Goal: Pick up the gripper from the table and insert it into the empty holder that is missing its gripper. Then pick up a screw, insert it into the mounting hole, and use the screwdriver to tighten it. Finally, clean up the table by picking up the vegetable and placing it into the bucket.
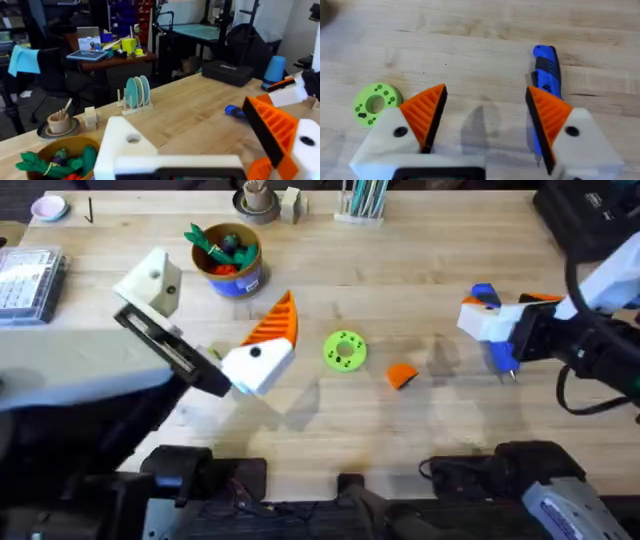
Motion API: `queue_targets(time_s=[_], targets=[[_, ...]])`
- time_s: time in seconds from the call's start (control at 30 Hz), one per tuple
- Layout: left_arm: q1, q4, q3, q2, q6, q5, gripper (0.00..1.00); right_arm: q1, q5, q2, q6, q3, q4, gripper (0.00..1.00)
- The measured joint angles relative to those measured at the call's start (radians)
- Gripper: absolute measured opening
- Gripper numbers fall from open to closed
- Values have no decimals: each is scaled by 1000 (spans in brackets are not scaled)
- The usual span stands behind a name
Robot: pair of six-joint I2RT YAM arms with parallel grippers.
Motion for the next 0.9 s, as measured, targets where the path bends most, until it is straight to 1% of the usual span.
queue_targets(time_s=[0.17, 0.3, 0.6, 0.7, 0.8, 0.9], targets=[[-20, 64, -115, -100, 0, 0, 992, 0, 0, 0, 0, 0, 0, 994], [-31, 112, -183, -125, 0, -1, 992, 0, 0, 0, 0, 0, 0, 994], [-64, 115, -281, -125, 0, 1, 993, 0, 0, 0, 0, 0, 0, 994], [-71, 118, -327, -125, 0, 14, 993, 0, 0, 0, 0, 0, 0, 994], [-78, 57, -352, -125, 0, 33, 993, 0, 0, 0, 0, 0, 0, 994], [-84, 49, -352, -125, -4, 48, 993, 0, 0, 0, 0, 0, 0, 994]])
